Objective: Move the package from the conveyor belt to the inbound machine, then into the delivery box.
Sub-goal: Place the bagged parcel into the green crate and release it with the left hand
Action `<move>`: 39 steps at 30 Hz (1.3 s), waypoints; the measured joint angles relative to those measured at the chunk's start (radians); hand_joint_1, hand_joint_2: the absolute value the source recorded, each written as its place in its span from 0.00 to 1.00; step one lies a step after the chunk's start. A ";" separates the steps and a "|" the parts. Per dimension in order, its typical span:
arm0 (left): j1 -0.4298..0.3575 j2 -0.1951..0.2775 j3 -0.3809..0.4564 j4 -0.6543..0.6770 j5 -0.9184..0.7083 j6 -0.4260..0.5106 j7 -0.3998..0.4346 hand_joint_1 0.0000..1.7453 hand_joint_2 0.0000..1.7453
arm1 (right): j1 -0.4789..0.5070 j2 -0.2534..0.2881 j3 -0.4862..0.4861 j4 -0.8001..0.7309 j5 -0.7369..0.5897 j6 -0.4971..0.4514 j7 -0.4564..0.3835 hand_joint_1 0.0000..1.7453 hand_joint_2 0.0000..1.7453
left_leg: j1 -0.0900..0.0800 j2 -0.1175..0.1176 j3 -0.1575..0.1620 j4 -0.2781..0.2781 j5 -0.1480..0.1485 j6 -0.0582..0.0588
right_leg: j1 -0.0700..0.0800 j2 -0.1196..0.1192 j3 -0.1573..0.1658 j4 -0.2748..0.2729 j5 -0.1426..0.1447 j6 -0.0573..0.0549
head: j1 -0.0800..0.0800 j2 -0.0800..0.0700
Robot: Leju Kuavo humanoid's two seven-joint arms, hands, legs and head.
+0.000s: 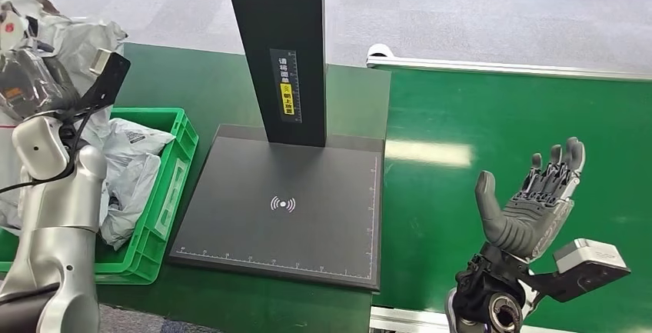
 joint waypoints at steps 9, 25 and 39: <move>-0.068 0.102 -0.030 0.268 -0.070 -0.216 0.160 1.00 1.00 | -0.001 -0.008 -0.001 0.000 0.002 0.016 0.014 0.00 1.00 | 0.000 0.000 0.000 0.000 0.000 0.000 | 0.000 0.000 -0.001 0.000 0.000 0.000 | 0.000 0.000; -0.146 0.223 -0.097 0.479 -0.051 -0.311 0.294 0.00 1.00 | -0.021 -0.011 0.000 0.011 0.005 -0.010 0.039 0.00 1.00 | 0.000 -0.001 0.000 0.000 0.000 0.000 | 0.000 0.000 -0.001 0.000 0.000 0.000 | 0.000 0.000; -0.045 0.109 -0.051 0.113 0.351 -0.027 -0.118 0.00 1.00 | -0.011 -0.012 0.001 0.012 0.008 -0.037 0.041 0.00 1.00 | 0.000 0.000 0.000 0.000 0.000 0.000 | 0.000 0.000 -0.001 0.000 0.000 0.000 | 0.000 0.000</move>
